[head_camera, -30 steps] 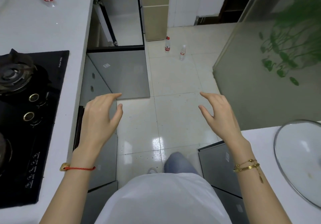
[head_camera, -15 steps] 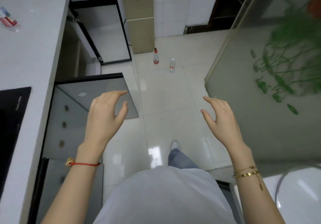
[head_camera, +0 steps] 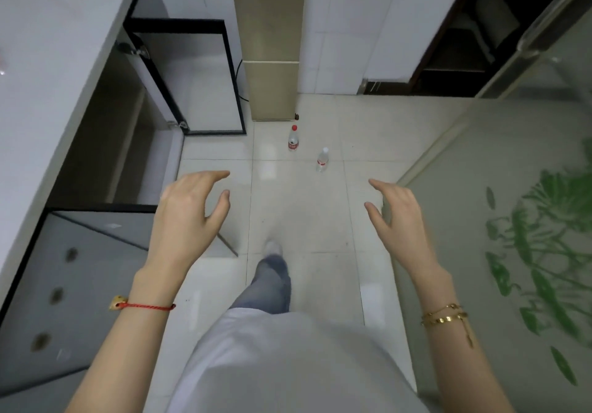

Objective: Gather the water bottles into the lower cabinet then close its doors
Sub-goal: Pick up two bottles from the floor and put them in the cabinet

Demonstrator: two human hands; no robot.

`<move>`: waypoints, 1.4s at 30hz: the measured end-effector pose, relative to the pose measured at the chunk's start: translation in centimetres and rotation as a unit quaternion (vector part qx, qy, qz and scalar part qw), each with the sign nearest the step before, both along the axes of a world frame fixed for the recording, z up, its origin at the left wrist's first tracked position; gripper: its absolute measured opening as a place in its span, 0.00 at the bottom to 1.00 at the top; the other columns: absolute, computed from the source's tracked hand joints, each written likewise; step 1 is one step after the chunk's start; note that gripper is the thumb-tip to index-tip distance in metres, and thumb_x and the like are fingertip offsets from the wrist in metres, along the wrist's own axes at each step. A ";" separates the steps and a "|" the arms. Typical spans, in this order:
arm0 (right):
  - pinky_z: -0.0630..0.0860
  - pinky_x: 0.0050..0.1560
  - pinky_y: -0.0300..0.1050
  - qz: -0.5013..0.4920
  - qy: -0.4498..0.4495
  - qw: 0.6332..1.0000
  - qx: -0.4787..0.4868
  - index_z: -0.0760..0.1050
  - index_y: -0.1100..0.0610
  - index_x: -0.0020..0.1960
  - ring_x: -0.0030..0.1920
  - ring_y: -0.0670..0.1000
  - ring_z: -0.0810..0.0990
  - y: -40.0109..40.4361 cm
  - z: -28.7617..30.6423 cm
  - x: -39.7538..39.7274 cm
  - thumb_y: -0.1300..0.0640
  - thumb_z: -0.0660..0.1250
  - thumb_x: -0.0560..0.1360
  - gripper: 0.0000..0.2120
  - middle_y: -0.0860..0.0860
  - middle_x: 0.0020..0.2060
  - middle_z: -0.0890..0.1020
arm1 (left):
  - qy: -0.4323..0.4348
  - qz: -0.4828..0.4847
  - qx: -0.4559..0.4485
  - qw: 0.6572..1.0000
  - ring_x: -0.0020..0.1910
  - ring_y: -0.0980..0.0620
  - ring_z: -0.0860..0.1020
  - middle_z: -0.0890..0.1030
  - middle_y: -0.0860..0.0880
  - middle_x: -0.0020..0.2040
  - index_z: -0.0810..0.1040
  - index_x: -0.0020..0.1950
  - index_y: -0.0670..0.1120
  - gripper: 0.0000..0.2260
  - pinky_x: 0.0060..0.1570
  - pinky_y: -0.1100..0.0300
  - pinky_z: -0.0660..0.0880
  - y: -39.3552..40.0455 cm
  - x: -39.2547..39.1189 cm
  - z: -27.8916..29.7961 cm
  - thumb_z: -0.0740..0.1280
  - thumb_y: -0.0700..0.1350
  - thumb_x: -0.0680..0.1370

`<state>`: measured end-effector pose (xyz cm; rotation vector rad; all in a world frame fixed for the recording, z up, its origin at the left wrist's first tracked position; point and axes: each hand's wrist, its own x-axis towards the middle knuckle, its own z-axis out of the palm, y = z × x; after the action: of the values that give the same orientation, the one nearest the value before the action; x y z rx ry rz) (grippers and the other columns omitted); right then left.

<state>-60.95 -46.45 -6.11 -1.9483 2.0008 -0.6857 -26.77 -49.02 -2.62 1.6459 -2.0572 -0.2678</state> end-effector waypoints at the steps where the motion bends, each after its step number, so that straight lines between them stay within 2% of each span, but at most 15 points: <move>1: 0.67 0.64 0.44 0.002 -0.001 1.000 0.005 0.71 0.56 0.68 0.63 0.53 0.73 -2.1 -0.7 -0.1 0.55 0.65 0.79 0.18 0.51 0.61 0.78 | -0.003 0.001 0.001 1.000 0.57 0.46 0.79 0.82 0.47 0.59 0.78 0.64 0.45 0.13 0.61 0.49 0.73 -1.9 -0.2 -0.5 0.66 0.44 0.80; 8: 0.71 0.64 0.52 -0.003 0.000 1.000 0.010 0.71 0.55 0.69 0.64 0.52 0.72 -17.7 -3.5 -0.7 0.54 0.65 0.79 0.19 0.50 0.62 0.78 | -0.012 -0.013 0.020 1.000 0.58 0.46 0.79 0.83 0.47 0.59 0.78 0.64 0.45 0.15 0.60 0.49 0.73 -19.1 -1.1 -2.8 0.63 0.47 0.79; 16: 0.71 0.65 0.49 -0.060 -0.010 0.998 0.022 0.71 0.57 0.69 0.64 0.53 0.73 -33.0 -4.1 -1.7 0.55 0.64 0.79 0.19 0.53 0.62 0.78 | -0.032 -0.069 0.047 0.996 0.59 0.46 0.79 0.82 0.48 0.60 0.77 0.65 0.46 0.15 0.61 0.48 0.75 -38.8 -3.6 -4.1 0.63 0.47 0.80; 21: 0.72 0.64 0.51 -0.073 -0.009 0.997 0.034 0.72 0.58 0.68 0.63 0.54 0.74 -40.9 -7.0 -3.5 0.57 0.65 0.79 0.18 0.54 0.61 0.79 | -0.031 -0.086 0.045 0.995 0.57 0.44 0.79 0.82 0.45 0.58 0.78 0.64 0.45 0.14 0.59 0.46 0.75 -48.5 -6.4 -7.8 0.64 0.45 0.79; 25: 0.73 0.64 0.50 -0.085 -0.005 0.995 0.051 0.72 0.59 0.67 0.61 0.56 0.75 -46.9 -11.8 -5.5 0.57 0.65 0.79 0.18 0.56 0.61 0.79 | -0.047 -0.102 0.045 0.993 0.53 0.42 0.81 0.83 0.44 0.54 0.78 0.62 0.43 0.13 0.57 0.46 0.75 -55.3 -9.4 -12.6 0.66 0.43 0.78; 28: 0.72 0.64 0.49 -0.101 -0.021 0.992 0.075 0.72 0.60 0.67 0.62 0.56 0.75 -50.8 -17.0 -6.9 0.56 0.65 0.79 0.18 0.57 0.61 0.79 | -0.049 -0.110 0.048 0.992 0.53 0.42 0.81 0.84 0.43 0.52 0.79 0.62 0.43 0.13 0.57 0.45 0.74 -59.9 -11.6 -17.7 0.66 0.43 0.79; 31: 0.73 0.64 0.52 -0.108 -0.022 0.989 0.101 0.72 0.59 0.67 0.62 0.57 0.75 -54.5 -23.9 -8.1 0.55 0.64 0.79 0.18 0.57 0.61 0.78 | -0.053 -0.122 0.062 0.989 0.52 0.42 0.81 0.83 0.42 0.52 0.79 0.62 0.42 0.13 0.57 0.44 0.74 -64.2 -13.6 -25.0 0.65 0.43 0.79; 37: 0.71 0.65 0.49 -0.101 0.008 0.984 0.150 0.71 0.58 0.68 0.64 0.56 0.74 -60.0 -41.5 -10.0 0.54 0.64 0.79 0.18 0.56 0.63 0.78 | -0.080 -0.163 0.117 0.976 0.59 0.42 0.80 0.82 0.43 0.59 0.78 0.65 0.43 0.15 0.61 0.46 0.74 -71.5 -17.0 -44.2 0.66 0.43 0.79; 42: 0.73 0.63 0.51 -0.079 0.019 0.984 0.156 0.71 0.58 0.68 0.63 0.56 0.74 -62.7 -56.2 -11.1 0.56 0.65 0.79 0.19 0.55 0.62 0.78 | -0.083 -0.182 0.122 0.972 0.60 0.42 0.78 0.81 0.43 0.61 0.76 0.66 0.43 0.17 0.60 0.48 0.72 -75.5 -18.7 -58.9 0.67 0.43 0.78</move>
<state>-72.04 -109.11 -62.34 -1.6461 2.1524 -0.3430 -45.43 -124.54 -61.53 1.4527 -2.5371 -0.5428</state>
